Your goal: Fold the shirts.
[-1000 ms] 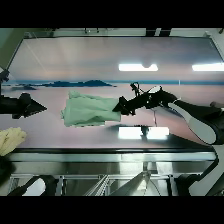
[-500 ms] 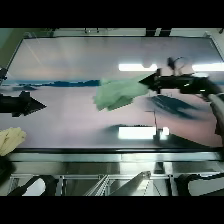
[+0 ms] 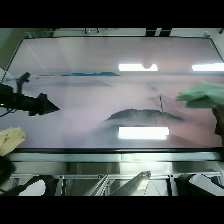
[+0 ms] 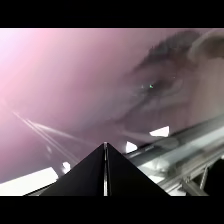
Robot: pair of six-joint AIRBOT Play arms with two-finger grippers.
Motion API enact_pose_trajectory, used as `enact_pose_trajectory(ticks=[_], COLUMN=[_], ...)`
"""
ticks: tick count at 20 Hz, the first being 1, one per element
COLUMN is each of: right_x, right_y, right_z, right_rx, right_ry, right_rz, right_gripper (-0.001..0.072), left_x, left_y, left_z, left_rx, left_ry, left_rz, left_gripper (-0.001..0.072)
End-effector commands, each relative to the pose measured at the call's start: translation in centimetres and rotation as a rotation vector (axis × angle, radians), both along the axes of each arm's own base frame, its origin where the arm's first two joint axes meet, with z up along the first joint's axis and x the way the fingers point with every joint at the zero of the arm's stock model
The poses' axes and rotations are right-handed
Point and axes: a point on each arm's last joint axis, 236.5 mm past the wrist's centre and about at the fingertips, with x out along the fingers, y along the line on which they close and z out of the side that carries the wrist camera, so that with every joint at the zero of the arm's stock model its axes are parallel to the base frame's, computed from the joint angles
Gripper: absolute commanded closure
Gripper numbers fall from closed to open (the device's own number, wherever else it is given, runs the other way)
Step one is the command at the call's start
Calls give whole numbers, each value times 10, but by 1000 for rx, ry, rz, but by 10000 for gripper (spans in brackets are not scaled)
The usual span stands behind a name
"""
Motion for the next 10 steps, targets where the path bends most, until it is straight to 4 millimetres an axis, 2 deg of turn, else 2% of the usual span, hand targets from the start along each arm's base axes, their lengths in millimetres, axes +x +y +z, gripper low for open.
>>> enact_pose_trajectory(ticks=[1, 3, 5, 6, 9, 10], right_x=[-137, -178, -193, -196, -186, -178], right_y=[-86, -89, -83, -82, -80, -77], right_z=[-56, -101, -134, -142, -135, -128], right_rx=[-121, -62, -15, -8, 18, 38], right_ry=[320, 419, 456, 463, 416, 381], right_rz=[-385, -501, -542, -552, -560, -558], right_gripper=[691, 691, 690, 690, 678, 523], left_x=[-13, -20, -28, -31, -36, -35], left_y=[-42, -60, -72, -77, -80, -82], left_z=[-33, -49, -62, -67, -70, -68], left_rx=[-20, -24, -31, -32, -37, -47], left_ry=[97, 144, 193, 211, 231, 231], left_rz=[-147, -202, -241, -256, -273, -271], left_gripper=[683, 683, 683, 683, 683, 683])
